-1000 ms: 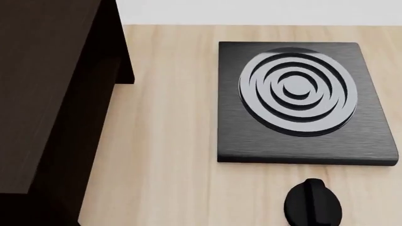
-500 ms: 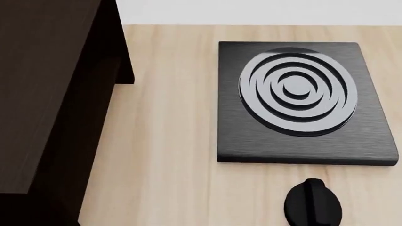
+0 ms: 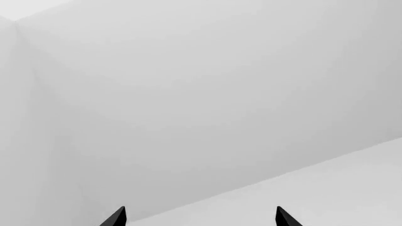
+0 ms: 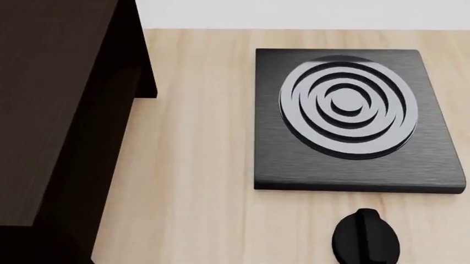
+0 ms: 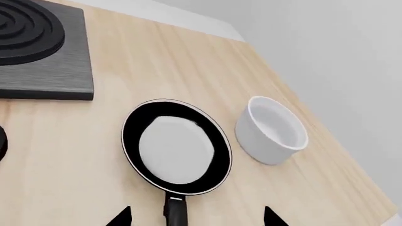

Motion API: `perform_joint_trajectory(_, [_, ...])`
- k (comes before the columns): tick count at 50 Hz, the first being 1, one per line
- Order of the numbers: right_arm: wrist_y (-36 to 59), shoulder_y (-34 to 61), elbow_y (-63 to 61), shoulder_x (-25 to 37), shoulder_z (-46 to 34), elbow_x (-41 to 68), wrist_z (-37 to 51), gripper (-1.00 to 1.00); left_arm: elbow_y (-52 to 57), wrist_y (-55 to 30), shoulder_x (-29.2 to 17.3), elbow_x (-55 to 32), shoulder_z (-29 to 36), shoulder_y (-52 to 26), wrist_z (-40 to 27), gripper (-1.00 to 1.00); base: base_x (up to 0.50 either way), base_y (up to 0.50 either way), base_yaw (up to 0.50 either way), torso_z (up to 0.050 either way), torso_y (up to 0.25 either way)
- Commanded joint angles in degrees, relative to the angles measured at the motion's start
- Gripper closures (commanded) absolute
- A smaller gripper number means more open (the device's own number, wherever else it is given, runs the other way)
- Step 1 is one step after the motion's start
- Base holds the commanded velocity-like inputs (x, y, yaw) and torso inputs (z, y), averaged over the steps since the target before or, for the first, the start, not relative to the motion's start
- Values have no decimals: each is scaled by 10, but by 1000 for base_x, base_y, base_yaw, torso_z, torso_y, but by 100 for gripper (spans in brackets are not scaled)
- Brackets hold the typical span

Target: Put the frying pan under the cabinet shelf.

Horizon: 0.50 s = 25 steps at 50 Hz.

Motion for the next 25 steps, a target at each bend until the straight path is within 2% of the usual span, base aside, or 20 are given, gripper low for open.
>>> perform_joint_trajectory(1, [-36,-11,35,-23,17,39,47,-100,-3,3,1,-2,3,-1,-1,-100,0,0,0,0,0])
perform_joint_trajectory(14, [-72,-22,89,-48,10,73,107,-100,0,-1,6,-7,6,-4,-3,-100,0,0,0,0,0])
perform_joint_trajectory(25, [-67,-24,111,-29,30,93,120,-100,-4,0,7,-8,9,-9,-4,-100,0,0,0,0,0])
